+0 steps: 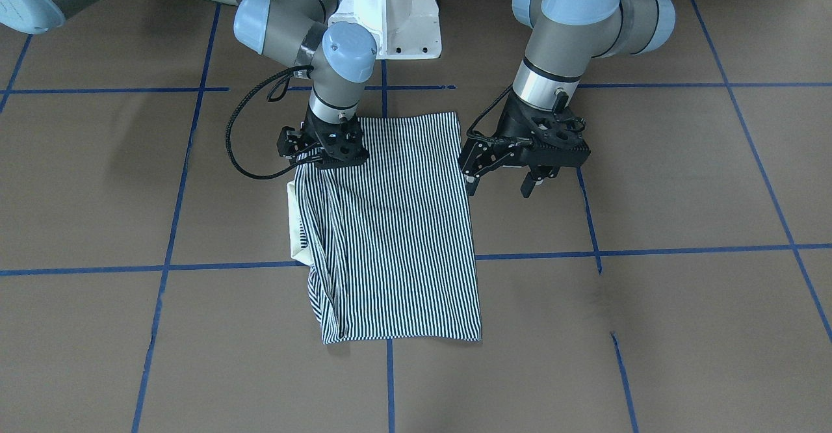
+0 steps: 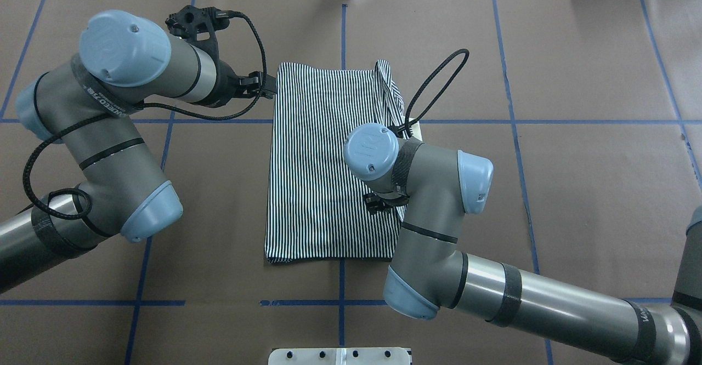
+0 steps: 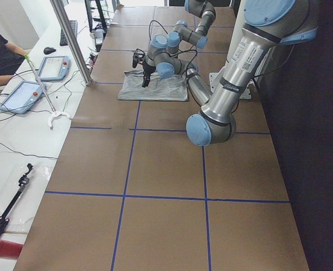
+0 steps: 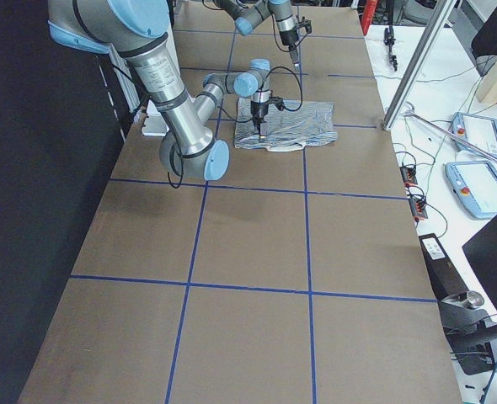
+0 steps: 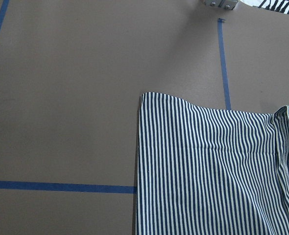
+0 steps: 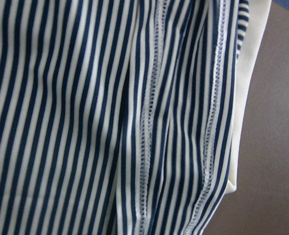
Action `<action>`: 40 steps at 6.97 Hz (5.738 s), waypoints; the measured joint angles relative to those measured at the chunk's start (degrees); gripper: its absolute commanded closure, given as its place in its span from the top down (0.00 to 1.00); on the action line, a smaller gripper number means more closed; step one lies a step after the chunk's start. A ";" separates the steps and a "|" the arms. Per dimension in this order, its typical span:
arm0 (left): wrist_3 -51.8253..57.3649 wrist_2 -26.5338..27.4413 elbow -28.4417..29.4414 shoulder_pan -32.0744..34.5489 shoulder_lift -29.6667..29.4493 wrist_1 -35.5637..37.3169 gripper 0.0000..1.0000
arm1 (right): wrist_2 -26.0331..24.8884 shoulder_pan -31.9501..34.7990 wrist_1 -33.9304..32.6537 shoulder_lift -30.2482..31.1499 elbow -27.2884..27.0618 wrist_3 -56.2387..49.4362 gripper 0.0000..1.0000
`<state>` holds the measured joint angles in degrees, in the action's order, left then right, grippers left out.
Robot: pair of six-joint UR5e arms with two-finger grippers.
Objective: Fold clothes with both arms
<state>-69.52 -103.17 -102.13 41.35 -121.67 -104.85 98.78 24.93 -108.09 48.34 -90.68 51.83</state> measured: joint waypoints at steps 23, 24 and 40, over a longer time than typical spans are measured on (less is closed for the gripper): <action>0.18 -5.70 -0.44 1.97 0.12 0.70 1.00 | 1.91 12.37 15.96 -16.36 32.72 -12.85 1.00; 0.16 -5.68 -0.44 1.98 0.09 0.70 1.00 | 1.91 13.02 15.93 -15.93 32.68 -13.58 1.00; -42.17 6.37 -2.84 -23.23 1.79 15.90 0.94 | 23.17 23.65 13.85 3.41 -1.60 -5.04 1.00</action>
<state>-111.69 -96.80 -104.96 18.13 -119.88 -88.95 121.95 48.58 -94.24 51.75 -92.28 46.79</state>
